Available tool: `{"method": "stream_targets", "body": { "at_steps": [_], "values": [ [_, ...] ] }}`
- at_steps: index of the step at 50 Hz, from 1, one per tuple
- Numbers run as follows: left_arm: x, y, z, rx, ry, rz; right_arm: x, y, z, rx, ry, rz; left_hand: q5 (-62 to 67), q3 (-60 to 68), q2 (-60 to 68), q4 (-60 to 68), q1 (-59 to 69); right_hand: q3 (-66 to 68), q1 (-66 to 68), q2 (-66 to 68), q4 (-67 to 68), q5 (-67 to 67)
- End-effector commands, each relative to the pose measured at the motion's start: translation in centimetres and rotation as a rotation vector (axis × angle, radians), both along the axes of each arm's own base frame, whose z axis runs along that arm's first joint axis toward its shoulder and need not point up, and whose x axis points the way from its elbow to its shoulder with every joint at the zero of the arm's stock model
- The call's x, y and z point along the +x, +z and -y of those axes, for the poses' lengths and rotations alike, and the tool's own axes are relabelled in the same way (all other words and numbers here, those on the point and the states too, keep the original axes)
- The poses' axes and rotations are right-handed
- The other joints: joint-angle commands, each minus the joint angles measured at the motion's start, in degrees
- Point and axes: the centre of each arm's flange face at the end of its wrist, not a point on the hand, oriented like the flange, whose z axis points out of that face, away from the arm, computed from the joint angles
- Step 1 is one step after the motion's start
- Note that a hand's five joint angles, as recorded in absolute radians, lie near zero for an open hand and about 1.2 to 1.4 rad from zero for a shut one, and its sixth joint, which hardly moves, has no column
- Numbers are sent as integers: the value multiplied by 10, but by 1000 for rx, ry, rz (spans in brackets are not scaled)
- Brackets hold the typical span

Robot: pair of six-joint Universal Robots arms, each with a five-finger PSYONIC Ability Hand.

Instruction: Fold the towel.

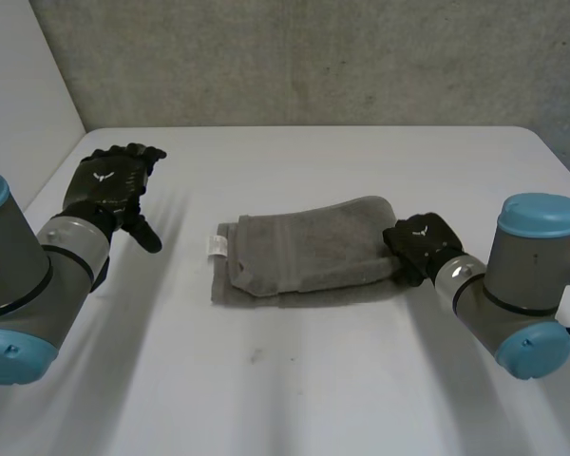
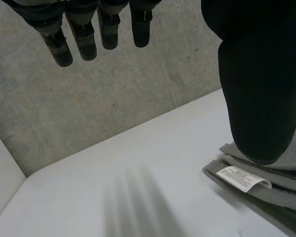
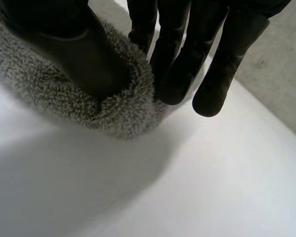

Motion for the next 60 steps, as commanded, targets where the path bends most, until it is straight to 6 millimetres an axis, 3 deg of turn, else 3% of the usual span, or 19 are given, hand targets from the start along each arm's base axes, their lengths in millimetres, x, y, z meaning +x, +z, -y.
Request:
{"method": "stream_targets", "body": {
  "at_steps": [1,3,5,8,10,13,17,20,21,22,23,24,29,32,38,40,48,53,60],
  "values": [
    [1,11,-1,-29,3,-9,16,50,13,-176,39,22,-17,6,6,5,2,37,66,68,34,43],
    [1,13,-2,-36,3,-12,35,62,5,-216,96,38,-17,6,6,5,2,37,66,68,34,43],
    [1,18,-2,-51,3,-17,94,75,-35,-277,281,72,-17,6,6,5,2,37,66,68,34,43],
    [1,21,-2,-58,3,-20,122,74,-58,-296,378,72,-17,6,6,5,2,37,66,68,34,43],
    [2,30,-2,-79,6,-48,159,59,-101,-310,558,25,-17,6,6,5,2,37,66,68,34,43],
    [2,39,1,-96,14,-92,175,33,-131,-304,703,-79,-17,6,6,5,2,37,66,68,34,43],
    [1,47,4,-108,13,-140,176,9,-144,-289,775,-192,-17,6,6,5,2,37,66,68,34,43],
    [-2,56,7,-122,8,-184,174,14,-137,-286,745,-208,-17,6,6,5,2,-48,-18,-17,-51,-42],
    [-2,59,8,-124,7,-199,172,22,-132,-266,710,-168,-17,6,6,5,2,-280,-251,-249,-283,-274],
    [-2,59,9,-124,7,-199,172,22,-132,-265,710,-167,-17,6,6,5,2,-282,-253,-251,-285,-276],
    [-3,61,11,-120,6,-214,168,34,-119,-229,649,-87,-17,6,6,5,2,-604,-574,-573,-607,-598],
    [-5,64,13,-119,5,-228,161,53,-104,-185,569,23,-17,6,6,5,2,-663,-634,-632,-666,-657],
    [-21,59,18,-77,-27,-256,130,94,-70,-24,373,331,-17,6,6,5,2,-663,-634,-632,-666,-657],
    [-36,51,20,-37,-56,-259,112,101,-55,41,290,436,-17,6,6,5,2,-663,-634,-632,-666,-657],
    [-53,18,29,73,-68,-232,92,93,-34,92,205,439,-15,8,9,8,4,-663,-634,-632,-666,-657],
    [-62,-15,26,188,-68,-199,89,75,-28,150,178,413,-13,10,10,9,5,-663,-634,-632,-666,-657],
    [-61,-77,17,356,38,-103,100,26,-18,327,155,327,-13,10,10,9,5,-663,-634,-632,-666,-657],
    [-60,-86,13,377,54,-84,109,10,-14,371,156,299,-17,6,7,6,2,-663,-634,-632,-666,-657],
    [-63,-75,9,357,40,-90,117,18,-11,335,166,305,-17,6,6,5,2,-663,-634,-632,-666,-657]
  ]
}}
